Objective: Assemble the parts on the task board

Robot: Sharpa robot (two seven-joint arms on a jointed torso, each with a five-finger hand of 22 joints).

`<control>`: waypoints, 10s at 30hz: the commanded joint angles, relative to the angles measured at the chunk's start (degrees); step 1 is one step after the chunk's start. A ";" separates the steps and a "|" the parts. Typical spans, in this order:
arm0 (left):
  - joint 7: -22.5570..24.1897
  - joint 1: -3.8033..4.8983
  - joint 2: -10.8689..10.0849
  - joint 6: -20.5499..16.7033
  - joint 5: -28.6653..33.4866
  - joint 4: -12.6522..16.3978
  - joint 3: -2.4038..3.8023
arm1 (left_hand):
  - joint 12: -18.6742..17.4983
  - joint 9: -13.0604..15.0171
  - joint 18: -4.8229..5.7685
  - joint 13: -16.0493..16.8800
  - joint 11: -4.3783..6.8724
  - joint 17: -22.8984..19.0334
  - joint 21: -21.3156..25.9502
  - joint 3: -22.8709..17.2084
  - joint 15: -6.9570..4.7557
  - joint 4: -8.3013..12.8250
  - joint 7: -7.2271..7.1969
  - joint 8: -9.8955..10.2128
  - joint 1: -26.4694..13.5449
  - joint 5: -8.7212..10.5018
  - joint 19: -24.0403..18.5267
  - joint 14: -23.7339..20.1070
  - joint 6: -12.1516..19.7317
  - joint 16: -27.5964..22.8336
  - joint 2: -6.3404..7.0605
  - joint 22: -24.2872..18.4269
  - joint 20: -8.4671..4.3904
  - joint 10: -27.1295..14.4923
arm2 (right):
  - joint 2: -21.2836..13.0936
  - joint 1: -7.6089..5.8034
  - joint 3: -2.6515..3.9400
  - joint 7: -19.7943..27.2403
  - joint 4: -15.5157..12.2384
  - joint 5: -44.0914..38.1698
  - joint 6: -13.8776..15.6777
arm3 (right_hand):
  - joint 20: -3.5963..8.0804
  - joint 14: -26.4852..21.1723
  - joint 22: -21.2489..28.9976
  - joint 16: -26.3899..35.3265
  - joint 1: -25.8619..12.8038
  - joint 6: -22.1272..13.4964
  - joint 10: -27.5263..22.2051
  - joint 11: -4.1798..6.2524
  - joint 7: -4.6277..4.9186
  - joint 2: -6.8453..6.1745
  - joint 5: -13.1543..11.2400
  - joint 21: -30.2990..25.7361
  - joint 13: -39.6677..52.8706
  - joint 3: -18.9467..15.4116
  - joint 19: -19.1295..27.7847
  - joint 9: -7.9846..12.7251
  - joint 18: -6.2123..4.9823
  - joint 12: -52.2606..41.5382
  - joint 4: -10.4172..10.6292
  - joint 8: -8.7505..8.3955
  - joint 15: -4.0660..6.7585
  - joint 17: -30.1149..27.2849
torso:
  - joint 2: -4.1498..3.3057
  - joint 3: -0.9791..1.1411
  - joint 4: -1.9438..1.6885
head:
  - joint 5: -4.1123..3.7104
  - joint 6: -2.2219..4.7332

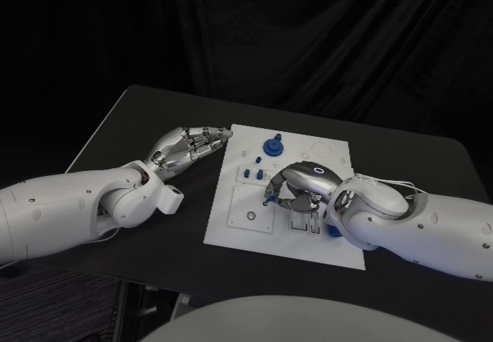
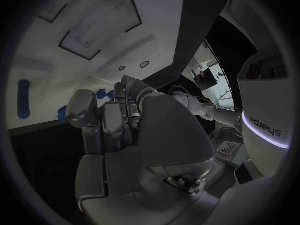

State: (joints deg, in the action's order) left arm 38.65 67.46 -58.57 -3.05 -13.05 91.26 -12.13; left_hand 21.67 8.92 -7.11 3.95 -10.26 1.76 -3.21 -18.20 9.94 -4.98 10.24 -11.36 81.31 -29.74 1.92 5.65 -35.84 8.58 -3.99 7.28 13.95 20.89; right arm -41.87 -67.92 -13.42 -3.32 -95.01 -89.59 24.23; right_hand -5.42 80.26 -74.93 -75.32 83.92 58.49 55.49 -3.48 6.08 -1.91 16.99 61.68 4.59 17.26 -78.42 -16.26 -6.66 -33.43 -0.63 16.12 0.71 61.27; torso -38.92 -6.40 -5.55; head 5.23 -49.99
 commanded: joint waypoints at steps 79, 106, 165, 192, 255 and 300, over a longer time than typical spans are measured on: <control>2.04 -0.19 2.96 2.79 3.69 -1.90 0.04 | 2.58 -0.41 -0.15 -0.20 -3.11 1.15 -0.93 -1.29 3.63 -0.73 2.91 0.28 1.37 0.33 1.90 6.36 -0.23 7.28 -0.38 2.34 2.82 1.30 | 3.25 0.54 0.00 -4.26 2.21 -4.83 -5.41 | 0.29 0.39 -6.28 0.21 -0.90 1.79 0.98 0.04 0.75 -1.20 -0.33 0.52 -0.38 0.77 -0.80 -0.27 0.69 1.63 0.29 -1.32 0.17 -0.85 | 0.06 0.07 0.07 | -0.58 -0.01; 1.36 -0.37 3.42 3.66 3.78 -2.40 0.04 | 2.73 -0.43 -0.02 -0.20 -3.24 1.16 -1.07 -1.48 3.75 -0.88 3.02 0.30 1.34 0.31 2.14 6.53 -0.17 7.55 -0.55 2.56 2.83 1.39 | 4.11 0.53 -0.02 -5.11 3.03 -4.72 -7.49 | -2.61 -4.34 -3.58 4.02 -3.19 -8.40 -10.45 -4.15 4.71 -3.94 -2.67 -9.81 -0.23 2.18 4.03 4.10 -0.83 5.43 1.50 -11.14 -3.36 -7.39 | 0.05 0.07 0.07 | -0.54 -0.01; 4.05 -0.58 4.30 3.79 5.46 -3.93 0.04 | -2.66 -1.64 -1.53 -0.85 -0.70 0.10 0.17 -0.55 1.23 -3.34 1.49 2.88 1.39 1.17 1.22 -0.84 2.43 1.13 -0.54 0.68 1.86 -6.38 | -9.51 -5.97 -0.78 -4.87 1.13 5.48 -6.97 | -3.13 -0.99 -6.94 -1.57 -4.67 -6.72 -17.18 -4.19 4.63 -4.46 -5.34 -1.23 -0.22 0.71 -0.78 7.82 0.58 -4.75 4.08 -10.41 -3.49 -3.24 | 0.04 0.08 0.05 | -2.52 -0.01; 0.76 -0.92 4.63 5.29 5.46 -4.24 0.04 | -0.82 -1.34 -1.03 -0.62 -2.16 0.45 0.25 -0.69 2.51 -3.42 2.31 2.51 1.63 1.30 1.28 0.60 0.90 3.22 -0.64 0.52 2.55 -4.85 | -6.26 -3.71 -0.79 -3.61 5.49 3.32 -7.58 | -2.72 -1.59 -6.50 -0.50 -2.67 -5.09 -12.59 -3.67 4.16 -4.15 -2.28 -2.79 -0.99 1.65 -0.31 8.27 0.29 -2.63 3.65 -10.35 -2.99 -5.29 | 0.07 0.12 0.05 | -2.55 -0.01; -0.67 -1.55 4.59 6.45 5.46 -4.38 0.04 | 1.16 -1.09 -0.36 -0.46 -3.02 0.53 0.19 -1.23 3.14 -3.13 2.53 1.97 2.04 0.29 1.48 1.28 -0.29 4.24 -0.76 0.64 2.54 -2.87 | -5.66 -2.83 -0.78 -4.25 5.81 2.35 -4.44 | -1.81 -3.58 -5.60 1.47 -2.02 1.60 -8.62 -2.45 2.33 -3.43 2.35 -7.42 0.82 3.81 1.26 4.26 -0.45 -0.49 1.23 -6.57 -1.99 -9.43 | 0.04 0.11 0.09 | -2.63 -0.01; -1.42 -1.69 4.60 7.06 5.46 -4.12 0.04 | 1.24 -1.10 -0.27 -0.50 -3.05 0.56 0.10 -1.62 3.32 -3.05 2.61 1.96 2.20 0.16 1.64 1.48 -0.26 4.54 -1.01 0.80 2.66 -2.83 | -4.66 -3.90 -0.69 -3.13 -8.09 -0.10 -0.76 | 0.05 -1.87 -6.34 1.37 -0.87 0.78 -1.90 -0.52 1.52 -3.24 -1.23 -4.82 1.97 8.39 -0.26 -1.01 0.07 -2.28 -2.33 -3.55 -0.20 -8.23 | 0.05 0.06 0.04 | -1.39 -0.01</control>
State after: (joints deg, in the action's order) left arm 36.75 65.87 -54.11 3.20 -7.77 87.01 -12.13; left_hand 22.57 7.76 -7.98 3.41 -13.22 2.26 -3.21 -19.48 13.01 -8.14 10.24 -9.15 83.16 -29.24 3.33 6.89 -35.83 12.85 -4.93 8.04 16.38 17.72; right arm -46.99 -71.98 -14.15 -7.29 -102.82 -87.98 24.23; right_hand -5.53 78.01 -74.91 -73.71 83.18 59.68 51.52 -5.63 7.70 -4.76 16.11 56.64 5.56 25.32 -78.32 -17.19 -6.70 -35.31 -3.01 12.32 0.34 52.94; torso -38.86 -6.30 -5.49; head 3.99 -49.99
